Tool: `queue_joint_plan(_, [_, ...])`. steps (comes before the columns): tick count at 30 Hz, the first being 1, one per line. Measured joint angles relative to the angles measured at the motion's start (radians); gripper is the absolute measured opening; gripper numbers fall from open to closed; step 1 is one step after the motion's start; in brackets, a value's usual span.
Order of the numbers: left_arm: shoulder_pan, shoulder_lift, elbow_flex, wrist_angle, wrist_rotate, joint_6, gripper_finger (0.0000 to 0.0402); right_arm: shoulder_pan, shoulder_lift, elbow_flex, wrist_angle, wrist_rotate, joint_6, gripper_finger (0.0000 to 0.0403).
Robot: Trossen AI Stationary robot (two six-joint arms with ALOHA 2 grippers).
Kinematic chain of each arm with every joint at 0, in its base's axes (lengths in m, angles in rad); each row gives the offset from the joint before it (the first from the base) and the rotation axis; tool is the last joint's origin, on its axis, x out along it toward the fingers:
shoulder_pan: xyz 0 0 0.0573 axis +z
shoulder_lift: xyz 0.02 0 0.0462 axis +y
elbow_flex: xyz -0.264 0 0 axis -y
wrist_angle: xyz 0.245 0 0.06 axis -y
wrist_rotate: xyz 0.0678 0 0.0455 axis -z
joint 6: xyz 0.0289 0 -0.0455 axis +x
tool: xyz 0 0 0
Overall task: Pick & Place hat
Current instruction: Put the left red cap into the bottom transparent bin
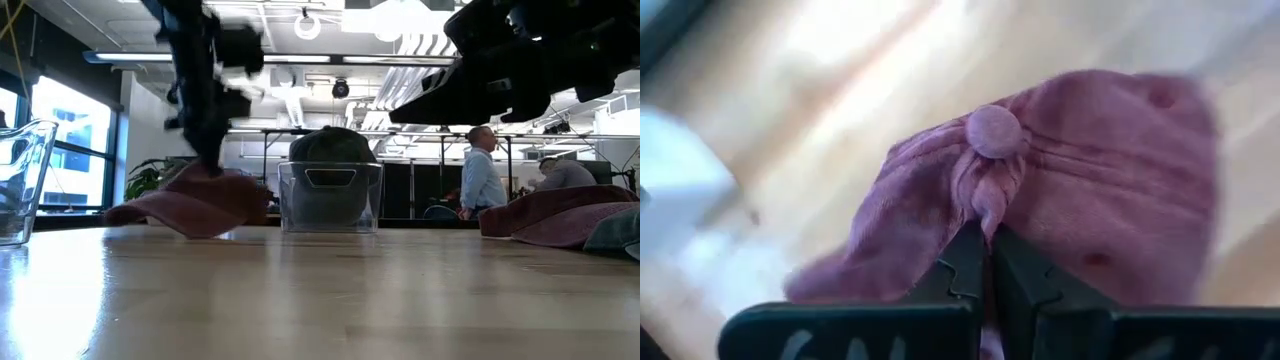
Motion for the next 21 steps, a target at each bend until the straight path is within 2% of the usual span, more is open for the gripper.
queue_joint_plan(3, [-0.085, -0.068, 0.047, -0.016, -0.042, -0.034, 0.0002, 0.000, 0.000, 0.000, 0.014, -0.009, 0.001, 0.0008])
queue_joint_plan(7, [-0.226, -0.136, 0.100, 0.006, -0.116, -0.076, 0.0001, 0.000, 0.000, 0.000, 0.034, -0.072, 0.019, 0.0007])
queue_joint_plan(12, [-0.424, -0.153, 0.123, 0.087, -0.263, -0.100, 0.0001, -0.018, 0.000, 0.000, 0.126, -0.096, 0.107, 0.0023])
queue_joint_plan(15, [-0.530, -0.151, 0.121, 0.131, -0.336, -0.100, 0.0001, -0.049, 0.000, 0.003, 0.221, -0.191, 0.181, 0.0062])
queue_joint_plan(17, [-0.586, -0.126, 0.123, 0.177, -0.402, -0.100, 0.0001, -0.069, -0.008, 0.027, 0.224, -0.259, 0.234, 0.0101])
queue_joint_plan(19, [-0.629, -0.082, 0.123, 0.212, -0.465, -0.098, 0.0001, -0.084, -0.030, 0.068, 0.158, -0.309, 0.272, 0.0144])
queue_joint_plan(21, [-0.662, -0.050, 0.119, 0.220, -0.508, -0.098, 0.0001, -0.092, -0.067, 0.136, 0.019, -0.317, 0.277, 0.0189])
